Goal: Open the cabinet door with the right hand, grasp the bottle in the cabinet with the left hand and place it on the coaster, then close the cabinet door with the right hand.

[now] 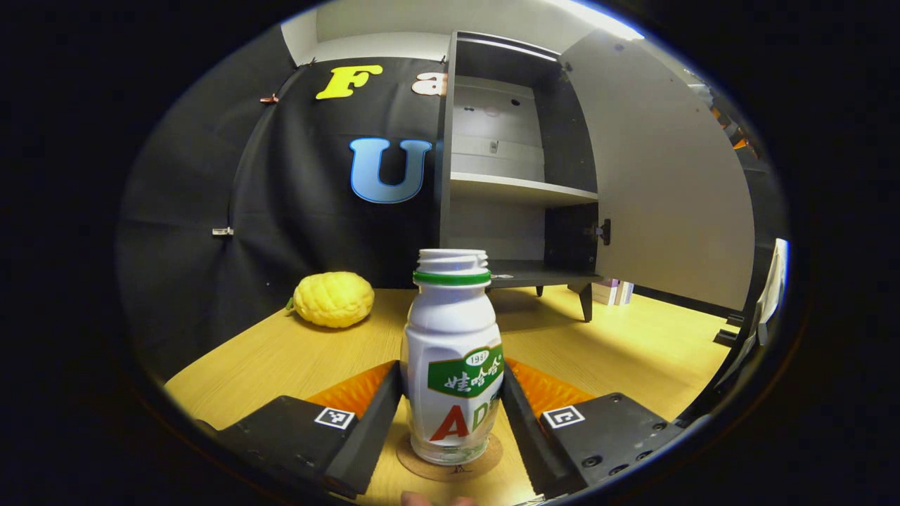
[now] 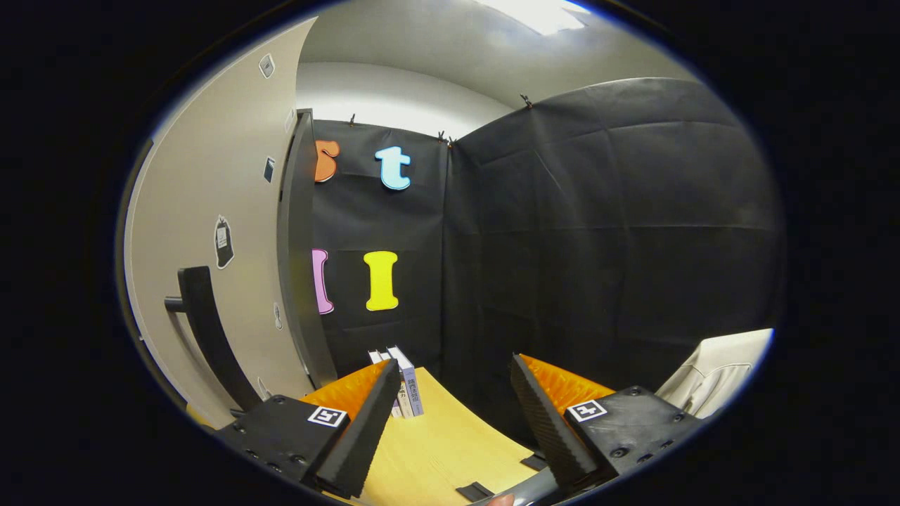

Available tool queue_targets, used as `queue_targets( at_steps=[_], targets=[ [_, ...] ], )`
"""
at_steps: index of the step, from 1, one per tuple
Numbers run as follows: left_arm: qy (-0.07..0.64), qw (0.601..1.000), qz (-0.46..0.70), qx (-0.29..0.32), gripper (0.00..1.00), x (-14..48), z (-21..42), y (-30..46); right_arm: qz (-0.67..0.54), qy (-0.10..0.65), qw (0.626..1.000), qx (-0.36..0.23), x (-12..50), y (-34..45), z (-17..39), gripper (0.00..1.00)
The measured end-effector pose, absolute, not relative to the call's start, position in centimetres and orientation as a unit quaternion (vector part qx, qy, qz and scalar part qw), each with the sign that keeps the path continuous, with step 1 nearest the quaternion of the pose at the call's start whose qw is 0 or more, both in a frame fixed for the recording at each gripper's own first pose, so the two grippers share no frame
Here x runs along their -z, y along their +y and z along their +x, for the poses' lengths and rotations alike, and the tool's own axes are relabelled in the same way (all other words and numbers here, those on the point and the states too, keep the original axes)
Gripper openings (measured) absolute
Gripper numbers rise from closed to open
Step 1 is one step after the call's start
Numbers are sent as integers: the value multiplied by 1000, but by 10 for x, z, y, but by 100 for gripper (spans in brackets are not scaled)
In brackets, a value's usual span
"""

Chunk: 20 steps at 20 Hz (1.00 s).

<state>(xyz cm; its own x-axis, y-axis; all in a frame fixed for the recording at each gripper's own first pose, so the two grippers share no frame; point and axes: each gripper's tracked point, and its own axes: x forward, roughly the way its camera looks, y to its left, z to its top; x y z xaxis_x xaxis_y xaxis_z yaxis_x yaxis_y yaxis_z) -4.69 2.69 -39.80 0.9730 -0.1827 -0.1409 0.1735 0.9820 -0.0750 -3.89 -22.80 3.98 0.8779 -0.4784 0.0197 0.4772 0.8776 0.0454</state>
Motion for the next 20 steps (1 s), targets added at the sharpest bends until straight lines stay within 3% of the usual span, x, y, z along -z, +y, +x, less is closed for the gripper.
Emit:
queue_targets(
  at_steps=[3,9,20],
  targets=[
    [79,992,-41,86,95,397,-46,28,17,-11,970,243,-37,-226,-37,98],
    [80,993,-49,78,95,368,-46,29,12,-11,974,225,-37,-219,-31,98],
    [61,997,-52,17,95,233,-38,42,31,-22,990,139,-44,-191,-23,98]
  ],
)
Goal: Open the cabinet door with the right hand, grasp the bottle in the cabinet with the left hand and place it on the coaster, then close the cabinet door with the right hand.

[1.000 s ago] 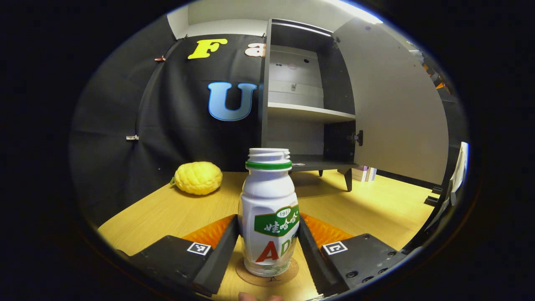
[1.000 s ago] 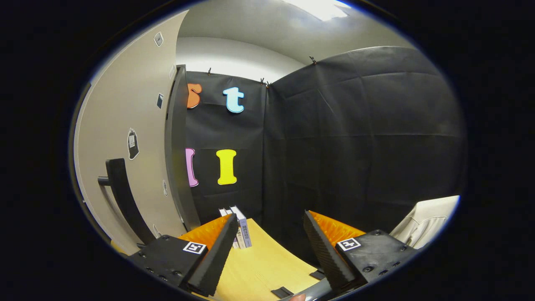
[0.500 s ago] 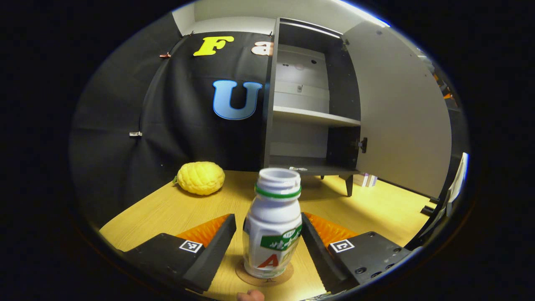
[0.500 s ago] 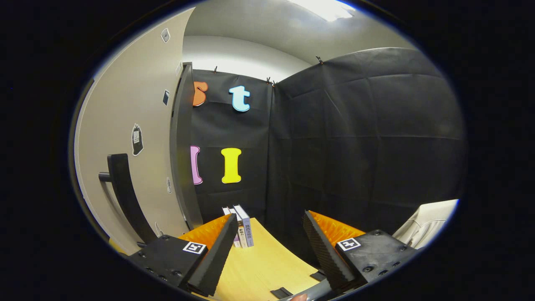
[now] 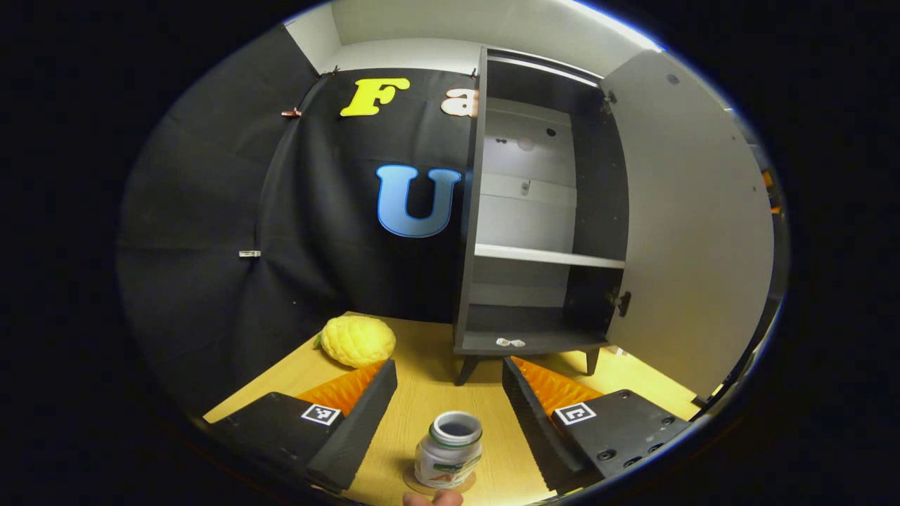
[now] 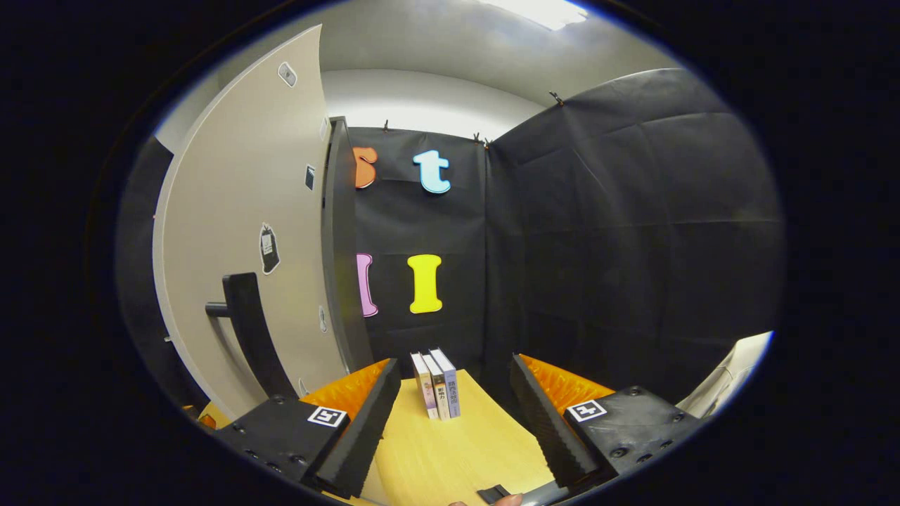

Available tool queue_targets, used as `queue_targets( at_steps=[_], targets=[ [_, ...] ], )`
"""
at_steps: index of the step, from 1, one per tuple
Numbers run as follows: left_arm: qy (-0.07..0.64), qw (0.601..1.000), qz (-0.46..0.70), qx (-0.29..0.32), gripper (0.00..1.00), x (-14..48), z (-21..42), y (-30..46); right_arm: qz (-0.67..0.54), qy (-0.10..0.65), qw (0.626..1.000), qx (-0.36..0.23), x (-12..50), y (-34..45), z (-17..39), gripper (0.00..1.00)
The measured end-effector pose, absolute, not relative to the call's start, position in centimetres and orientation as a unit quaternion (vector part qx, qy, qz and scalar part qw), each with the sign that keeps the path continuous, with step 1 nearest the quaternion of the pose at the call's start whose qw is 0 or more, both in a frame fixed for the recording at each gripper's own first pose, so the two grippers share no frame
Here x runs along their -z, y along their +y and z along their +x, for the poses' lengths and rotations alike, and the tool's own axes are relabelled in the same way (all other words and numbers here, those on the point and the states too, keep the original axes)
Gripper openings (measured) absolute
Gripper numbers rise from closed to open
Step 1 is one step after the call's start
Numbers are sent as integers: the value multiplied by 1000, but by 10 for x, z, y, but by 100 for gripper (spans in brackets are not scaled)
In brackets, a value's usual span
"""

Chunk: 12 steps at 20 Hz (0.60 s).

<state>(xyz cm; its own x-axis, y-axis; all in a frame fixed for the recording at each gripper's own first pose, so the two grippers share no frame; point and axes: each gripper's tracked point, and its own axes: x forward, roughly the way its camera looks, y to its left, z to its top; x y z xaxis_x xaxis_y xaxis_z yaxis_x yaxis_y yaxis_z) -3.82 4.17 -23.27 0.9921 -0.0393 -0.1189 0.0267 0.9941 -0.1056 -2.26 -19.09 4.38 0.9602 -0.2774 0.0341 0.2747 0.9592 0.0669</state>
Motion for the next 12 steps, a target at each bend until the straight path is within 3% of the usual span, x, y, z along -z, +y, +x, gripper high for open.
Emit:
queue_targets(
  at_steps=[6,12],
  targets=[
    [22,999,-34,9,95,136,-40,44,47,-26,994,98,-48,-172,-20,98],
    [34,999,-28,-10,95,97,-42,56,82,-32,993,83,-51,-158,-25,98]
  ],
)
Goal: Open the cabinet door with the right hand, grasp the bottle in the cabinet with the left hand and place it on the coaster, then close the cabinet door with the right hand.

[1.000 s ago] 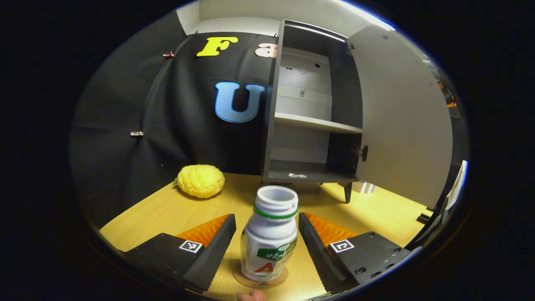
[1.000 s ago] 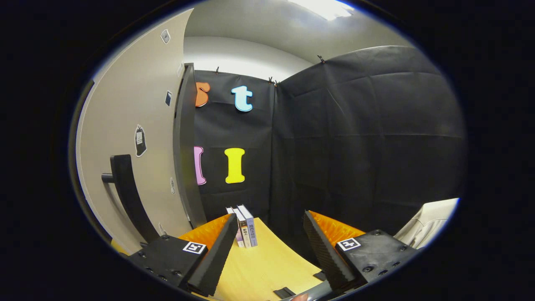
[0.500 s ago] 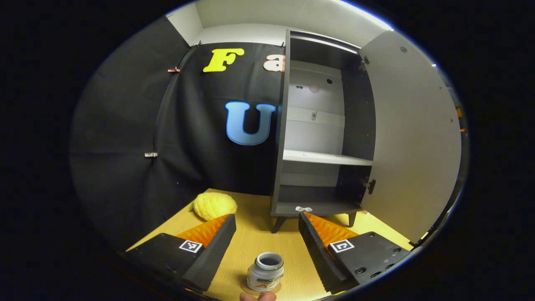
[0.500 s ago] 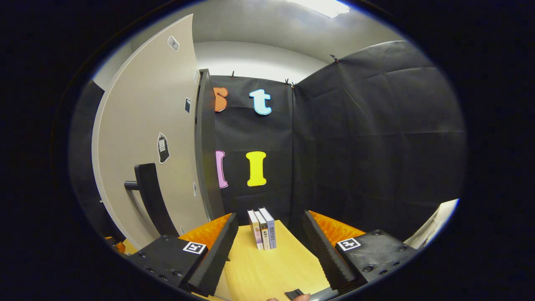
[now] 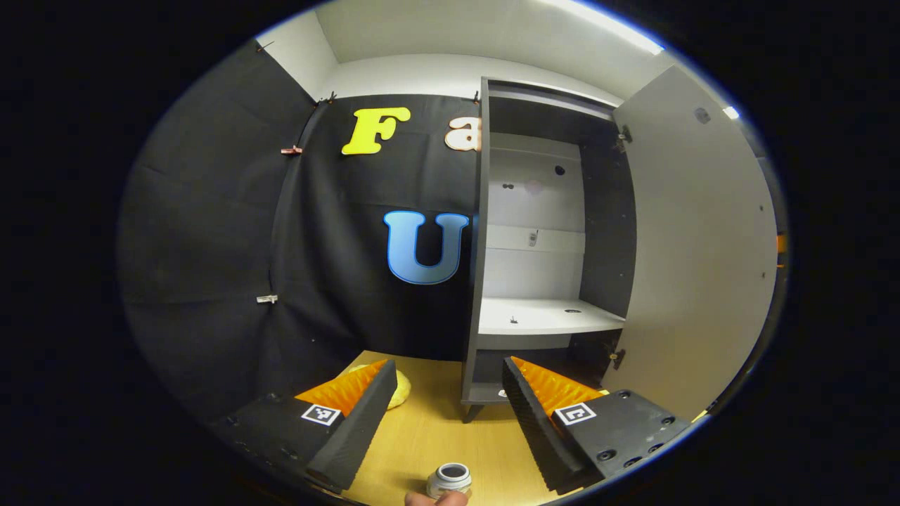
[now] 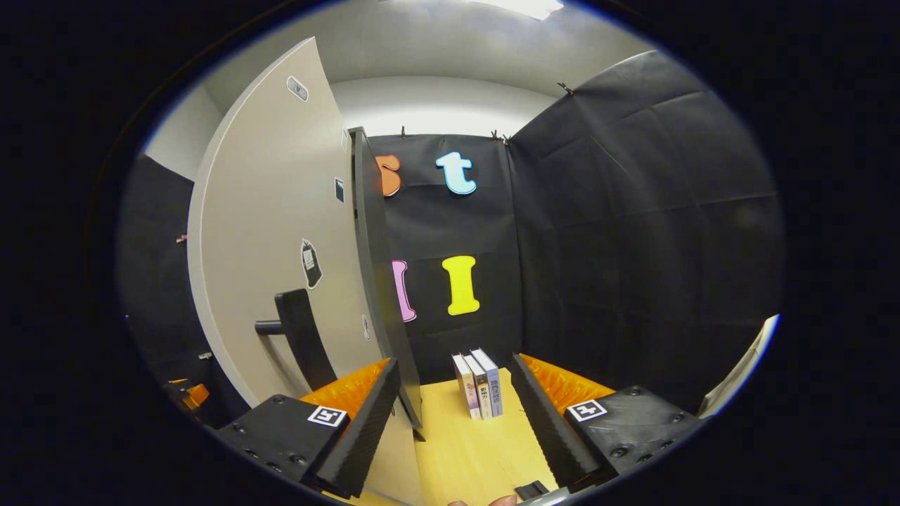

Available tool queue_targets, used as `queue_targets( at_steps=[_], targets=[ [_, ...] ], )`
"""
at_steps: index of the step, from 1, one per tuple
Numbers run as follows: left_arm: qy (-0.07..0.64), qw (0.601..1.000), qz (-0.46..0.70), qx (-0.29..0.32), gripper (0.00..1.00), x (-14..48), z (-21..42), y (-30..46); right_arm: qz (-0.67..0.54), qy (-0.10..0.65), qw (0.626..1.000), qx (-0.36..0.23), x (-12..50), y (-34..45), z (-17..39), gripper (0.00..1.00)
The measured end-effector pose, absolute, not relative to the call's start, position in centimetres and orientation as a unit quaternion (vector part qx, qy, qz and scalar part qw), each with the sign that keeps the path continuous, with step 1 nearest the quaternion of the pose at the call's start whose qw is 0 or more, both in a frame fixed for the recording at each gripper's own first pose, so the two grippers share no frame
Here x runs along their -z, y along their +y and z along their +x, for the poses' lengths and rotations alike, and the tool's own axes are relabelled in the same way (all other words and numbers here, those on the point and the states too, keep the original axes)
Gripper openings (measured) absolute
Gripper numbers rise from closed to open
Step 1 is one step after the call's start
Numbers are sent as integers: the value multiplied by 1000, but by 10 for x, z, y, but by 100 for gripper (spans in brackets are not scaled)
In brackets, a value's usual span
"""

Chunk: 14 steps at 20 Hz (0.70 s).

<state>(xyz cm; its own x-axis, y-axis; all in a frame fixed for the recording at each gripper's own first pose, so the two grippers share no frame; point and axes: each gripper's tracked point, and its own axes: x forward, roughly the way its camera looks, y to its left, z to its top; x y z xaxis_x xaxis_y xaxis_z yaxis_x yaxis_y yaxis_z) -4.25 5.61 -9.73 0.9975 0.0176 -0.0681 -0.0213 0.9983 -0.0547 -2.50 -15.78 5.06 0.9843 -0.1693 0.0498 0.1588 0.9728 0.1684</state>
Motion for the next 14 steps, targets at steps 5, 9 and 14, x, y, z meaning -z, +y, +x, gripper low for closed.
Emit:
queue_targets(
  at_steps=[5,9,14],
  targets=[
    [7,1000,-16,-12,92,60,-50,62,99,-28,992,78,-51,-153,-24,97],
    [8,1000,-13,-10,92,59,-50,60,88,-22,993,78,-51,-141,-25,95],
    [19,1000,-14,-3,94,62,-45,50,99,-16,992,80,-48,-111,-25,95]
  ],
)
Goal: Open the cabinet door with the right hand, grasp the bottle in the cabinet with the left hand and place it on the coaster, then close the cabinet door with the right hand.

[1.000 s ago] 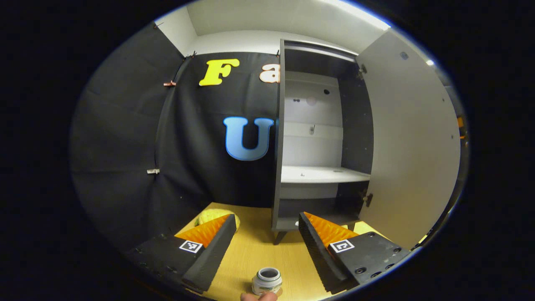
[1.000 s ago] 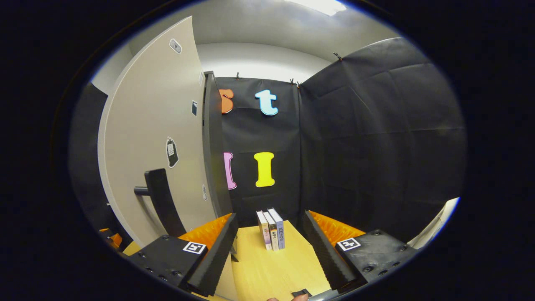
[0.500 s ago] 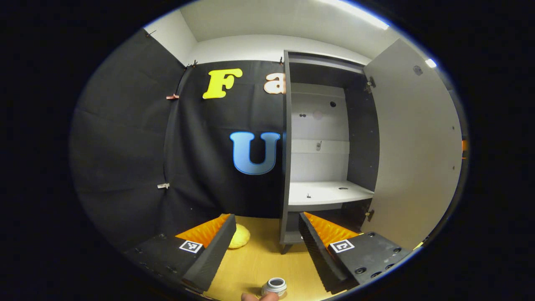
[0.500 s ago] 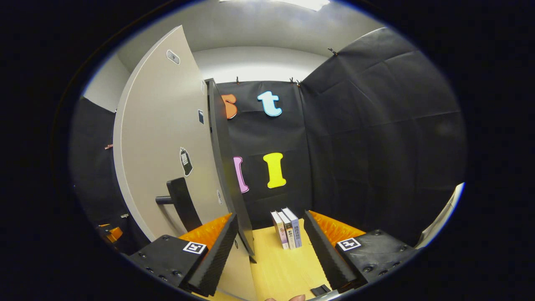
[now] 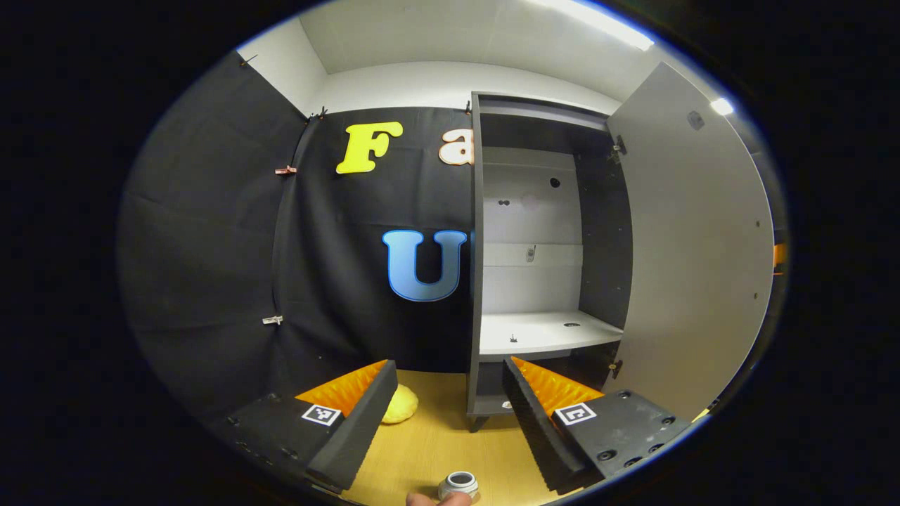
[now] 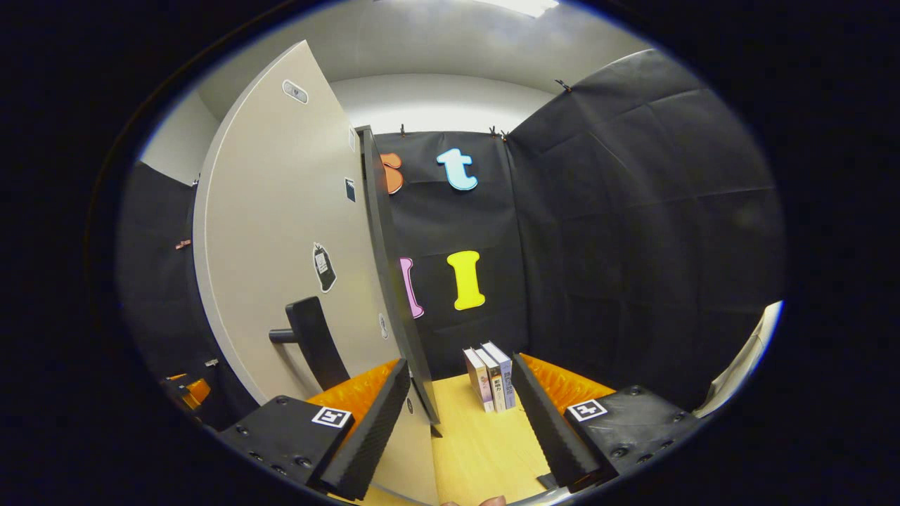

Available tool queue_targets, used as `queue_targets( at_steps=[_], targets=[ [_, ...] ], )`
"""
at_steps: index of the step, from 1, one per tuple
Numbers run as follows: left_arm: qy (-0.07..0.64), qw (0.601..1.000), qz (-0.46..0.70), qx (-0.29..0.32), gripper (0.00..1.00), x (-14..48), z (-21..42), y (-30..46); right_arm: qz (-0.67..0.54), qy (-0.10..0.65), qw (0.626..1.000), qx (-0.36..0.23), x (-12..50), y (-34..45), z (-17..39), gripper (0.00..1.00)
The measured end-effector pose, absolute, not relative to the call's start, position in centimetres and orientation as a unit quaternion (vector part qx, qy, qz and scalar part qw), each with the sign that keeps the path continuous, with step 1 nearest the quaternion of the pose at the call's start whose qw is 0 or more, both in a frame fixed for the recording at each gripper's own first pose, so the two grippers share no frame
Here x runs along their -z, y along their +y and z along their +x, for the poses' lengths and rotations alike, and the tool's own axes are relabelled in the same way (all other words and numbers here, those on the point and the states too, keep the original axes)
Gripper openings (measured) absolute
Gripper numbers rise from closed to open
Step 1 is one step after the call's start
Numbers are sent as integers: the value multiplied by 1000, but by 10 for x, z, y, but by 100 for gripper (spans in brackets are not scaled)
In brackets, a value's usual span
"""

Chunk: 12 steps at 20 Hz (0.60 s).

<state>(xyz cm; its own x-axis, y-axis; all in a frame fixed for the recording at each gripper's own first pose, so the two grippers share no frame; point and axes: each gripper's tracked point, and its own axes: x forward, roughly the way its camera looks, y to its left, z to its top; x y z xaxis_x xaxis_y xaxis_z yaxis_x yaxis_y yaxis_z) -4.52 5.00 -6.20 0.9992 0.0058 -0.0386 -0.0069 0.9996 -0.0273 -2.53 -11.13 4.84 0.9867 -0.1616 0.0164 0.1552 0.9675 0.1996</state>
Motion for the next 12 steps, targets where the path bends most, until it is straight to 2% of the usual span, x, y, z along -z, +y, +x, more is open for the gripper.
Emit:
queue_targets(
  at_steps=[7,8,12],
  targets=[
    [14,1000,-6,8,92,52,-40,47,83,-12,996,19,-48,-47,-13,95],
    [12,1000,-4,8,95,52,-40,48,81,-12,997,13,-48,-39,-11,95],
    [11,1000,-7,5,94,50,-40,53,104,-8,995,0,-43,-13,-5,95]
  ],
)
